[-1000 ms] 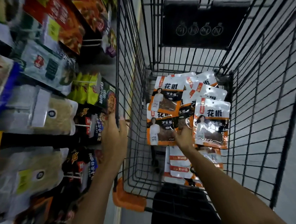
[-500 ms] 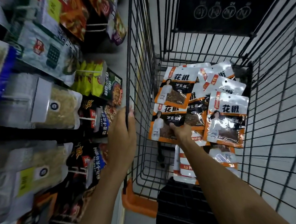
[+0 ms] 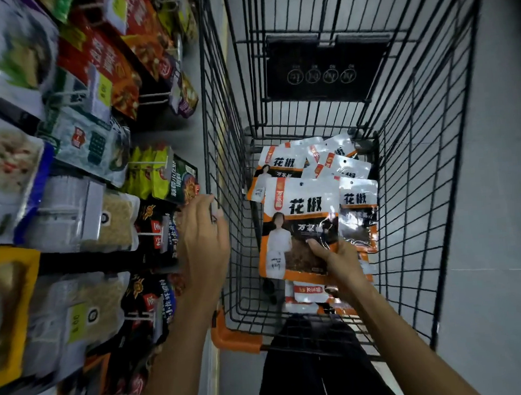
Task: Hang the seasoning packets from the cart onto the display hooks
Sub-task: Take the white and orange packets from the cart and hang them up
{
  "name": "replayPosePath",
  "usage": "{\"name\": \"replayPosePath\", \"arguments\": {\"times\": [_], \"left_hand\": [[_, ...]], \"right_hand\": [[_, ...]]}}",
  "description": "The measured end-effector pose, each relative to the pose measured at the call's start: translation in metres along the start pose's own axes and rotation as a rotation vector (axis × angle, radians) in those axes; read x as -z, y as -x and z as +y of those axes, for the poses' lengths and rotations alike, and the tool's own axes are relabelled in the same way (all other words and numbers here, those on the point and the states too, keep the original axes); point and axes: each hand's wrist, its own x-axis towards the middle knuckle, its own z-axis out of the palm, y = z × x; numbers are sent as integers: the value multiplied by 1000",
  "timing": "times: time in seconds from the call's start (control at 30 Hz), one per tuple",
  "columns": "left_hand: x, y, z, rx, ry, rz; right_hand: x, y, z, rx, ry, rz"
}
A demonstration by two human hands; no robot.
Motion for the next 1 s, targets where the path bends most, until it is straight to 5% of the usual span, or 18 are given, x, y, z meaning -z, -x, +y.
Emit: {"name": "replayPosePath", "arguments": {"times": [0.23, 0.4, 0.47, 0.57, 0.67, 0.77, 1.0], "left_hand": [[-18, -1, 41, 523, 825, -543], [-48, -4, 31, 635, 800, -641], [-67, -8, 24, 686, 791, -639], [-96, -14, 11, 774, 759, -565], [-116, -17, -1, 815, 787, -520], [-126, -19, -7, 834, 867, -545], [-134, -18, -11, 816, 933, -513]], "right_hand": [[13, 43, -43, -63, -270, -342], [18, 12, -31, -127, -201, -311], [25, -13, -20, -34, -177, -226], [45, -68, -2, 120, 41, 165], [62, -122, 17, 70, 368, 431], [67, -154, 35, 1, 642, 545], [49, -165, 56, -35, 792, 513]]}}
